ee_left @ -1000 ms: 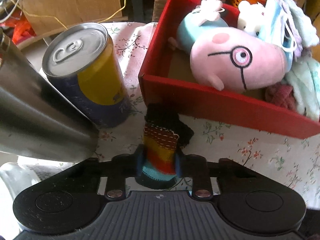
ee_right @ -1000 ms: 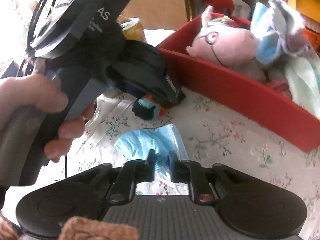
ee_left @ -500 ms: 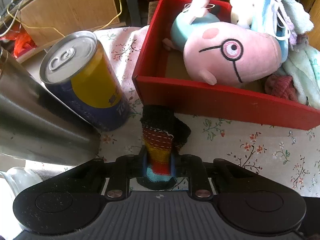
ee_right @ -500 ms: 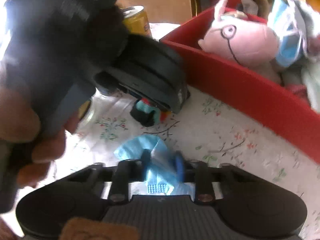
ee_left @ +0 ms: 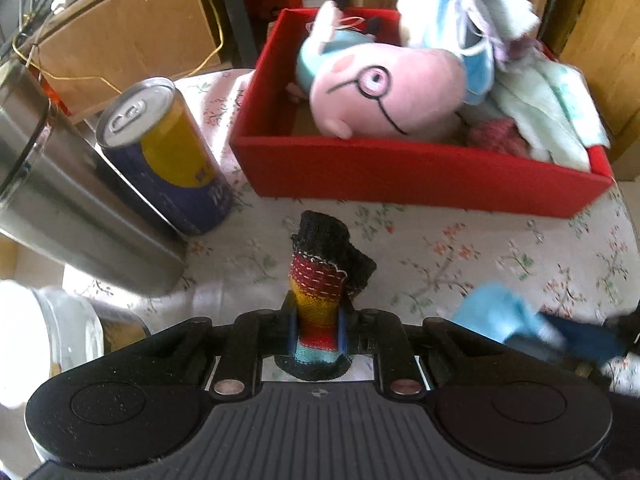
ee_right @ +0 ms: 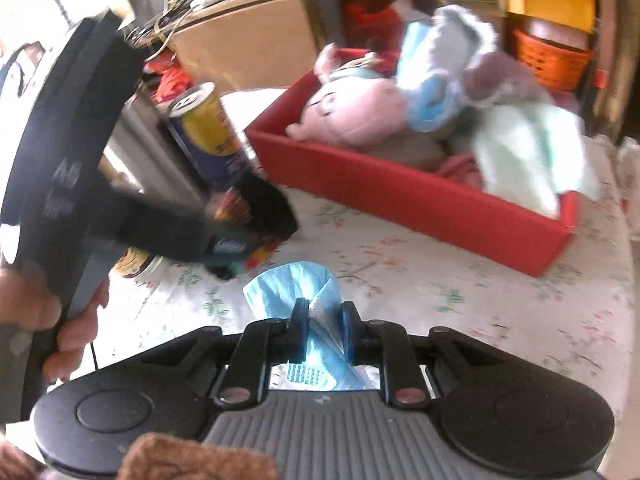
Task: Organize soft objects
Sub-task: 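Lift and carry the striped sock and blue mask over the red box with both tools, then open the left tool to drop the sock into the box while the right tool drops the mask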
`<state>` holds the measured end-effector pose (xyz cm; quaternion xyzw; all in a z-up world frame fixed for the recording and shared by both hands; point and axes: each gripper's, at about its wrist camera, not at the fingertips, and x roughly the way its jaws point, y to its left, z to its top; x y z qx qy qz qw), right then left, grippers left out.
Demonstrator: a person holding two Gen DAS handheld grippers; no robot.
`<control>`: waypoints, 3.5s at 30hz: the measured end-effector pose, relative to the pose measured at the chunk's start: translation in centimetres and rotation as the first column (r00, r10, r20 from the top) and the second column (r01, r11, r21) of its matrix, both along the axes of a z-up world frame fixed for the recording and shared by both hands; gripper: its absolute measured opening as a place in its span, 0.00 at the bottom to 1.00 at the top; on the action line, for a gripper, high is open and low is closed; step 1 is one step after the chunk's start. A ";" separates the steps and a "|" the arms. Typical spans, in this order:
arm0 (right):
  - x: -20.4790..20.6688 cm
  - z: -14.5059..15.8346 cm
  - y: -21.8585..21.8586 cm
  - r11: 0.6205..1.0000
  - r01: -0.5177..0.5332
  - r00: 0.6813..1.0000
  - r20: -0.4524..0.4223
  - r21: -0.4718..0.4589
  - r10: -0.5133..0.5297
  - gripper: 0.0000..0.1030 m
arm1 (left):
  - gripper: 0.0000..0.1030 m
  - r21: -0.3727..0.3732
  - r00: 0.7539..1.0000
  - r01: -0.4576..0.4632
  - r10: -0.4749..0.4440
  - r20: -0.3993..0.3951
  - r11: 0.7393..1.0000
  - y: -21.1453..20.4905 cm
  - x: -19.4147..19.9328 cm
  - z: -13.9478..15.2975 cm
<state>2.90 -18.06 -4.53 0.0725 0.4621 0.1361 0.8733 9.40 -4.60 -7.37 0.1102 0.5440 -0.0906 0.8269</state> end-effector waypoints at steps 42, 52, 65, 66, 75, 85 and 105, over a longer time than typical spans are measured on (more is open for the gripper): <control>-0.7 3.4 -7.3 0.977 0.180 0.978 0.089 0.110 -0.190 0.00 | 0.16 -0.071 0.990 0.057 -0.047 0.130 0.996 -2.9 -3.5 5.2; -0.5 4.4 -7.1 0.978 0.168 0.976 0.122 0.121 -0.183 0.00 | 0.17 -0.084 0.983 0.056 -0.040 0.181 0.995 -3.2 -2.9 7.1; 1.3 5.7 -7.5 0.975 0.182 0.965 0.166 0.125 -0.202 0.00 | 0.18 -0.075 0.969 0.035 -0.015 0.248 0.997 -3.7 -0.4 8.8; 1.6 5.8 -7.6 0.975 0.184 0.965 0.167 0.126 -0.204 0.00 | 0.18 -0.078 0.968 0.036 -0.015 0.249 0.996 -3.8 -0.1 8.9; 5.0 6.2 -8.6 0.970 0.217 0.954 0.187 0.113 -0.235 0.00 | 0.18 -0.097 0.966 0.013 0.012 0.260 0.995 -4.4 3.2 9.2; 8.8 5.8 -9.7 0.964 0.263 0.934 0.239 0.039 -0.264 0.00 | 0.19 -0.115 0.949 -0.020 0.055 0.311 0.993 -4.6 7.4 9.7; 10.0 5.0 -10.7 0.939 0.336 0.904 0.255 0.071 -0.343 0.33 | 0.69 -0.158 0.949 -0.033 0.080 0.304 0.987 -5.6 9.6 8.5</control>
